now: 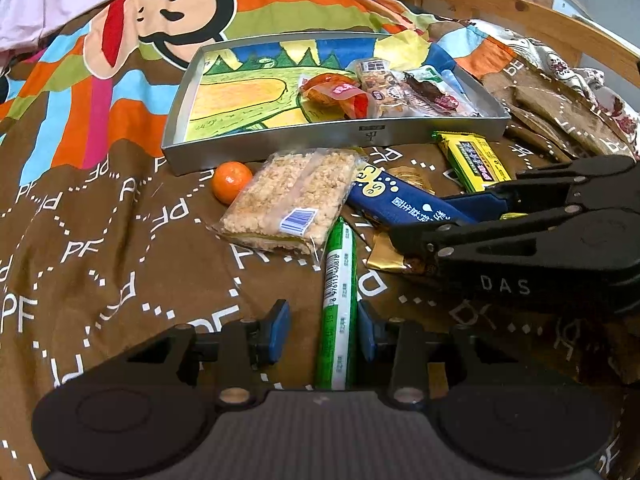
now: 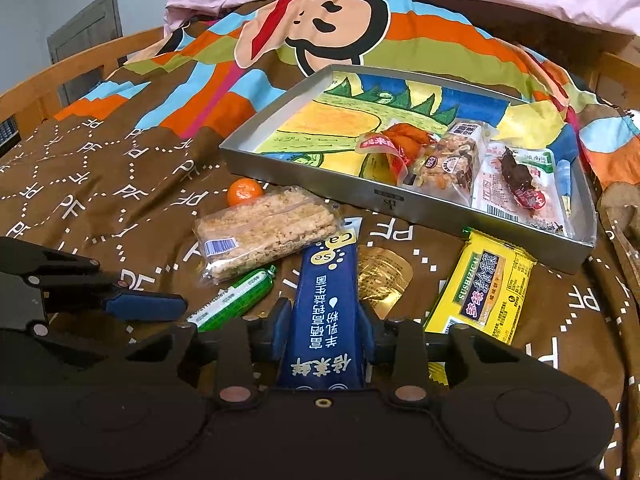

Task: Organize snacks
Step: 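Close the left tool on the green stick while the right tool closes on the blue pack, then lift the green stick and blue pack and carry both over the tray, then open both tools to drop the green stick and blue pack into the tray, then raise both open tools away from the tray, then move the left tool toward the gold pack while the right tool moves toward the yellow bar, then lower the left tool around the gold pack while the right tool lowers around the yellow bar, then close the left tool on the gold pack while the right tool closes on the yellow bar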

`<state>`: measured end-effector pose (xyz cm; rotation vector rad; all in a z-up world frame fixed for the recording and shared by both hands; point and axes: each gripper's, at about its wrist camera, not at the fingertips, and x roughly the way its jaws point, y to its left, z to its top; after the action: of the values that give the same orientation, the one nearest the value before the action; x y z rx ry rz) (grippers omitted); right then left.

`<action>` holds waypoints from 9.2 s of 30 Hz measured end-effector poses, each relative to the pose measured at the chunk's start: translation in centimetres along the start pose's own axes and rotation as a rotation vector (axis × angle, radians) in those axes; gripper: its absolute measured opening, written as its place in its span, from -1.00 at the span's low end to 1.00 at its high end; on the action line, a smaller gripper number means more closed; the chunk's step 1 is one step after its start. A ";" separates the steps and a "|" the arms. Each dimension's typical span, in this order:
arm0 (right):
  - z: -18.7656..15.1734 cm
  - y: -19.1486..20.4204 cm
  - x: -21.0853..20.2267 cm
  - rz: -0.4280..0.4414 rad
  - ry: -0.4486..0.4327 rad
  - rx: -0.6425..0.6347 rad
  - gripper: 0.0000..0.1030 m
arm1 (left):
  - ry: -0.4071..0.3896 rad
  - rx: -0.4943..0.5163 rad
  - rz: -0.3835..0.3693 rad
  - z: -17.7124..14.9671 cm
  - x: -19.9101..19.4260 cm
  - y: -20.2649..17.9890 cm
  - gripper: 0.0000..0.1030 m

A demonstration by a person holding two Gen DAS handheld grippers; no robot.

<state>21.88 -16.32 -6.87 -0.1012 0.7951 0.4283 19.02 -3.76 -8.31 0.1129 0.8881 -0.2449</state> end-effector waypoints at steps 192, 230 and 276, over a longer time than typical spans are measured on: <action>-4.0 -2.2 -11.1 -0.194 -0.112 0.199 0.99 | -0.202 -0.108 0.130 -2.4 -6.9 -1.1 0.99; 1.7 -10.5 0.7 -0.062 0.078 0.132 0.61 | -0.038 -0.015 -0.134 3.0 3.3 -4.0 0.80; -0.5 -10.3 -1.9 -0.022 0.138 0.096 0.02 | 0.062 -0.028 -0.095 4.4 3.7 -4.9 0.13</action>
<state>24.57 -26.40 -6.65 -0.0500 0.9483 0.3642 23.35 -9.96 -8.41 0.0522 0.9594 -0.3189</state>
